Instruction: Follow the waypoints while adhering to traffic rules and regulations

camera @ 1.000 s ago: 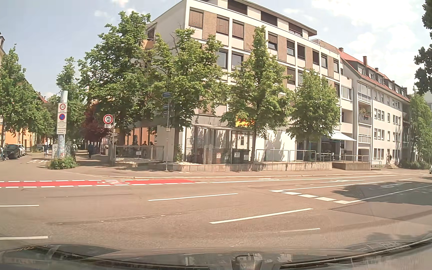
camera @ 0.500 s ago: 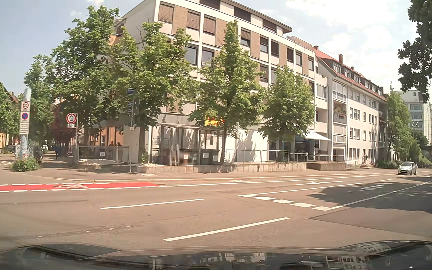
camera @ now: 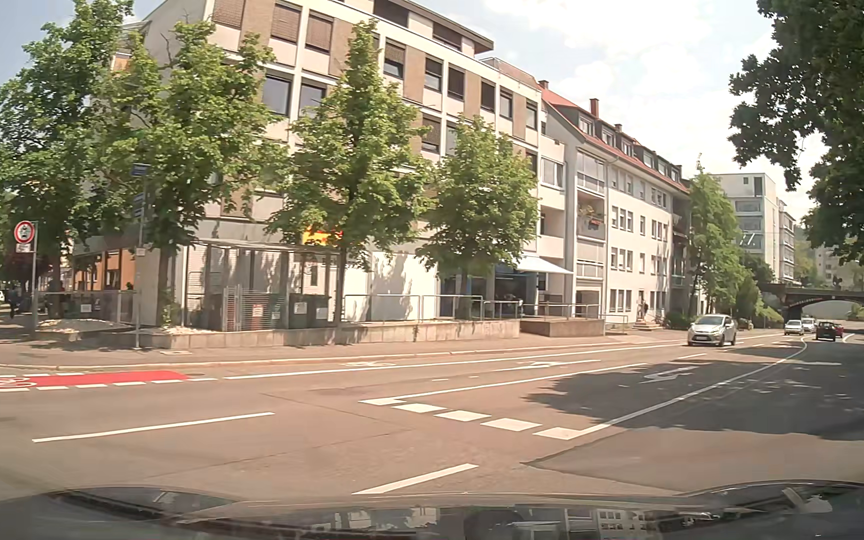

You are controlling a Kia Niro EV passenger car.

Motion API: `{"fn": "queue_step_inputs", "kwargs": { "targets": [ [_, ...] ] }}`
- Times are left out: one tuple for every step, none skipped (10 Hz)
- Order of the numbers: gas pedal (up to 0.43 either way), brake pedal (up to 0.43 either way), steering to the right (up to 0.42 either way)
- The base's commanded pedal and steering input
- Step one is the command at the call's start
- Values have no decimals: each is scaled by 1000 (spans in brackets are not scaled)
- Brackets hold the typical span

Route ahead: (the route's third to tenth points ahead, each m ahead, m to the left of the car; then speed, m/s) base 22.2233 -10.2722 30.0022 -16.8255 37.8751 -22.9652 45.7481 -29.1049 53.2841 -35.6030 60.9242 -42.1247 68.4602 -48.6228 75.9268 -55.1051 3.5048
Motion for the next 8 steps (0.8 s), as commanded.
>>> {"fn": "queue_step_inputs", "kwargs": {
  "targets": [
    [248, 0, 494],
    [248, 0, 494],
    [248, 0, 490],
    [248, 0, 475],
    [248, 0, 455],
    [248, 0, 432],
    [248, 0, 408],
    [248, 0, 373]
  ]
}}
